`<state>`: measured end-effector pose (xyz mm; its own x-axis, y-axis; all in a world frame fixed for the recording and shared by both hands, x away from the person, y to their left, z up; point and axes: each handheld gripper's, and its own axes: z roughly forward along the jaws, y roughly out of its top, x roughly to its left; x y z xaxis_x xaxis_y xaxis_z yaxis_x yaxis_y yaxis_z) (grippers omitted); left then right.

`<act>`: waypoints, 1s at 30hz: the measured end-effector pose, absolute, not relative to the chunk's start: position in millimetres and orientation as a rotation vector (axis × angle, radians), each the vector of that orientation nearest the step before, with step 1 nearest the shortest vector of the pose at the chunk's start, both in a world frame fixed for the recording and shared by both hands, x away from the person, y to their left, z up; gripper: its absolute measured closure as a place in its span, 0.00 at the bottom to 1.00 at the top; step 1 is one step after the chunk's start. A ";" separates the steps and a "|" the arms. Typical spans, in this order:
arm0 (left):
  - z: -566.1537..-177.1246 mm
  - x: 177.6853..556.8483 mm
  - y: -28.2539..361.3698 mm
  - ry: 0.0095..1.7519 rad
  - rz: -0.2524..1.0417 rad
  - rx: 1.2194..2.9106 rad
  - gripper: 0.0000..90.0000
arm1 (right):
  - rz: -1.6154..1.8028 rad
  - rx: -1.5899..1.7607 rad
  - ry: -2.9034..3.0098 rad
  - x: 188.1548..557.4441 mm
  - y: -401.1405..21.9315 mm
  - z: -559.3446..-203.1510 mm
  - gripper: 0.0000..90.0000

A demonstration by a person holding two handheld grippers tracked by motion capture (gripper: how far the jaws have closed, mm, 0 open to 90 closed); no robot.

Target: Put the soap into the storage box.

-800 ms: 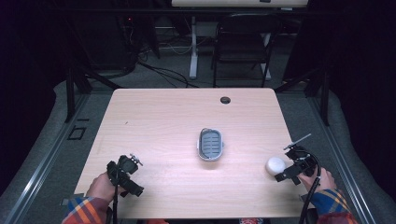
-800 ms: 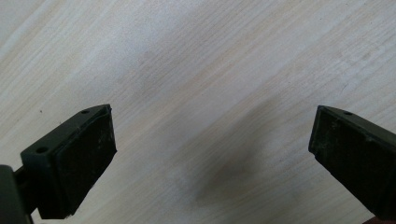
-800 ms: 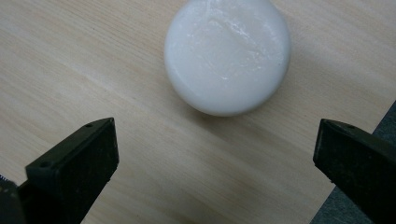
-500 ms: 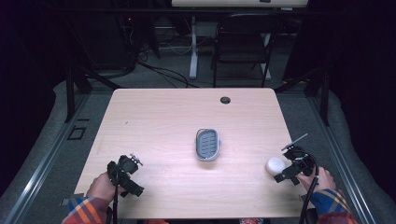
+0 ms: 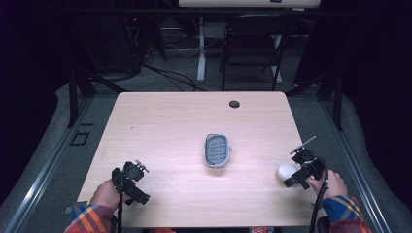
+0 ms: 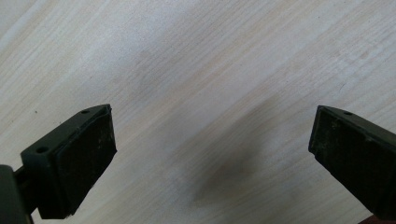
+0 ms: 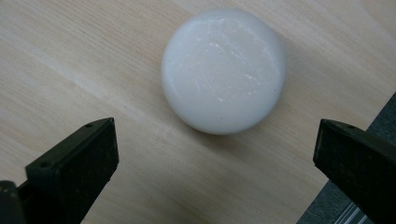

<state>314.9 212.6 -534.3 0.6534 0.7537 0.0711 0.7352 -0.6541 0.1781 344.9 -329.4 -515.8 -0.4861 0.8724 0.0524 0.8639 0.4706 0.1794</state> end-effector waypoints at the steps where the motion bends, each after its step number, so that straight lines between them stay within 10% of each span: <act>1: -534.3 314.9 212.6 1.237 0.209 2.733 0.00 | 0.318 1.583 2.633 344.7 -327.9 -517.5 0.00; 30: -534.7 315.4 212.7 1.234 0.204 2.738 0.00 | 0.208 1.483 2.731 379.2 -304.4 -528.0 0.00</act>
<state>315.4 212.7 -534.7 0.6563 0.7513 0.0691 0.7335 -0.6569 0.1745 379.2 -304.4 -528.0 -0.5464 0.8366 0.0395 0.8330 0.5379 0.1300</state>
